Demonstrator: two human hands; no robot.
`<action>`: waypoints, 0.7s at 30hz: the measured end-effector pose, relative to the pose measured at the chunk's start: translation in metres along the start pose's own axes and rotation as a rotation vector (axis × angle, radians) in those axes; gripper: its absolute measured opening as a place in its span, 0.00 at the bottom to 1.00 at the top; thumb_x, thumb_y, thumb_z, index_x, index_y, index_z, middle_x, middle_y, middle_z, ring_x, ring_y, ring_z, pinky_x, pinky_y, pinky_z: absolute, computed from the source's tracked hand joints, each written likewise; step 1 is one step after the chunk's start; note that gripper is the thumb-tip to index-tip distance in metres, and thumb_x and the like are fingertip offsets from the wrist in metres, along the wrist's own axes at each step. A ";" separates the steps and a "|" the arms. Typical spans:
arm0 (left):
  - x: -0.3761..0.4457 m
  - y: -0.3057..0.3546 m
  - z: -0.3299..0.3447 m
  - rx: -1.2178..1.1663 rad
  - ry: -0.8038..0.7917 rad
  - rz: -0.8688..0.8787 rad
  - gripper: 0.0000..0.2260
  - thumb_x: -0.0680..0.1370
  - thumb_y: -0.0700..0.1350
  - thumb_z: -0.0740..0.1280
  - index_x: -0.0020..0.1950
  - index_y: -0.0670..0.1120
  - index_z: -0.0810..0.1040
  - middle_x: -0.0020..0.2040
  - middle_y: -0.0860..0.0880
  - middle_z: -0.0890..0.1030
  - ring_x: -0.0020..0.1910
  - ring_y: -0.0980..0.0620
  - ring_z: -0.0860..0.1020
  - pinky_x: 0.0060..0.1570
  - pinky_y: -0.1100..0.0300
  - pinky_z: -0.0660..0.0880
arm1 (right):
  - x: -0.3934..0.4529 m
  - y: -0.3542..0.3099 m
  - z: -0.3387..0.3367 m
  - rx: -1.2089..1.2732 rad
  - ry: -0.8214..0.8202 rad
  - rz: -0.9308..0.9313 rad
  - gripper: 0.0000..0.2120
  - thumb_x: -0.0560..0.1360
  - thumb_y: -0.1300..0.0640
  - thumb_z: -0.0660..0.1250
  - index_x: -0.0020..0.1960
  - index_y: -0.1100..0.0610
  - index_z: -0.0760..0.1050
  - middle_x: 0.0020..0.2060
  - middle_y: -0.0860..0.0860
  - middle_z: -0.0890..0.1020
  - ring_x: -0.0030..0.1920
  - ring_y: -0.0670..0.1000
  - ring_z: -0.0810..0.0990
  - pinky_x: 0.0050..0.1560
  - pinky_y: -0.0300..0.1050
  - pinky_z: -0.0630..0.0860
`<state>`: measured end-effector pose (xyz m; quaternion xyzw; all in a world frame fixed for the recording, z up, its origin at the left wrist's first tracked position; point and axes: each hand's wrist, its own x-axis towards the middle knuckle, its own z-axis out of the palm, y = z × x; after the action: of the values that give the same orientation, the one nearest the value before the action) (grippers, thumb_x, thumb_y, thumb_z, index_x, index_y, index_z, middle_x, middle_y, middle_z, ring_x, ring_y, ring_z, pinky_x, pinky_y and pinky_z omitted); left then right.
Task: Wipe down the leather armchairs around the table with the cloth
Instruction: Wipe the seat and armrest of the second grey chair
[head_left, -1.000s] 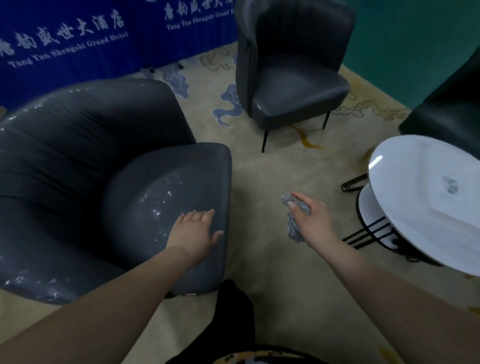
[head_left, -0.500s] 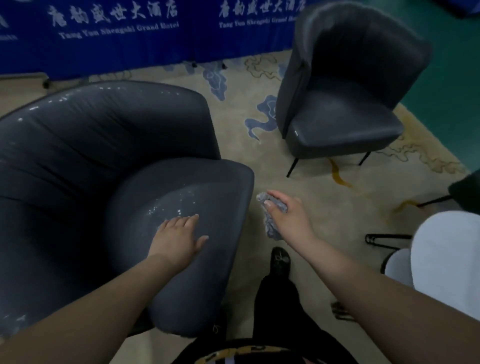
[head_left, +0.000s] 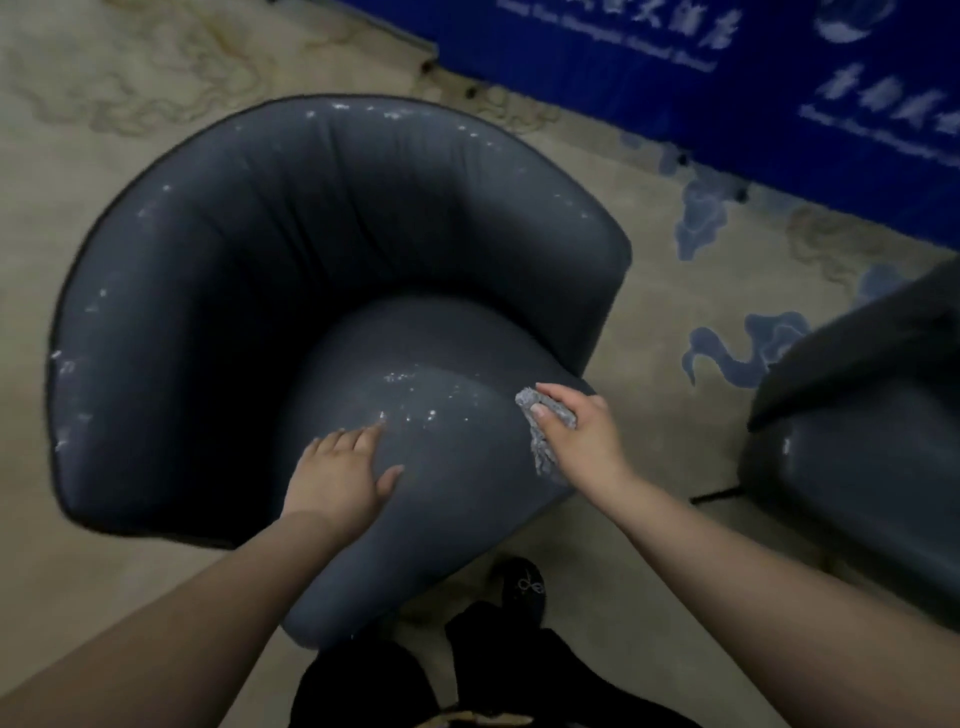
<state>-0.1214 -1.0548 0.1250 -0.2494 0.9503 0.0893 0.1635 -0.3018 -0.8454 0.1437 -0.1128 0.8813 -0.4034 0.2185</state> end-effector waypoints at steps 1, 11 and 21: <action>-0.004 0.002 0.003 -0.017 0.012 -0.046 0.29 0.78 0.64 0.54 0.75 0.50 0.61 0.70 0.49 0.71 0.70 0.48 0.67 0.70 0.52 0.60 | 0.009 -0.002 0.001 -0.011 -0.034 -0.014 0.13 0.75 0.49 0.67 0.59 0.43 0.77 0.51 0.47 0.70 0.42 0.31 0.70 0.41 0.15 0.60; -0.037 -0.009 0.069 -0.174 -0.018 -0.358 0.30 0.78 0.63 0.55 0.76 0.48 0.60 0.72 0.47 0.70 0.72 0.46 0.65 0.71 0.51 0.60 | 0.048 0.020 0.052 -0.077 -0.274 -0.097 0.14 0.76 0.49 0.65 0.61 0.44 0.76 0.54 0.48 0.71 0.46 0.36 0.73 0.45 0.24 0.63; 0.005 -0.071 0.199 -0.197 0.033 -0.447 0.32 0.77 0.63 0.59 0.76 0.47 0.59 0.75 0.46 0.64 0.74 0.45 0.62 0.71 0.49 0.59 | 0.076 0.096 0.204 -0.110 -0.375 -0.234 0.16 0.76 0.52 0.66 0.63 0.45 0.74 0.50 0.46 0.68 0.45 0.32 0.72 0.43 0.14 0.60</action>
<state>-0.0366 -1.0677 -0.0680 -0.4699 0.8607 0.1390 0.1384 -0.2732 -0.9465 -0.0703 -0.2991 0.8269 -0.3494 0.3236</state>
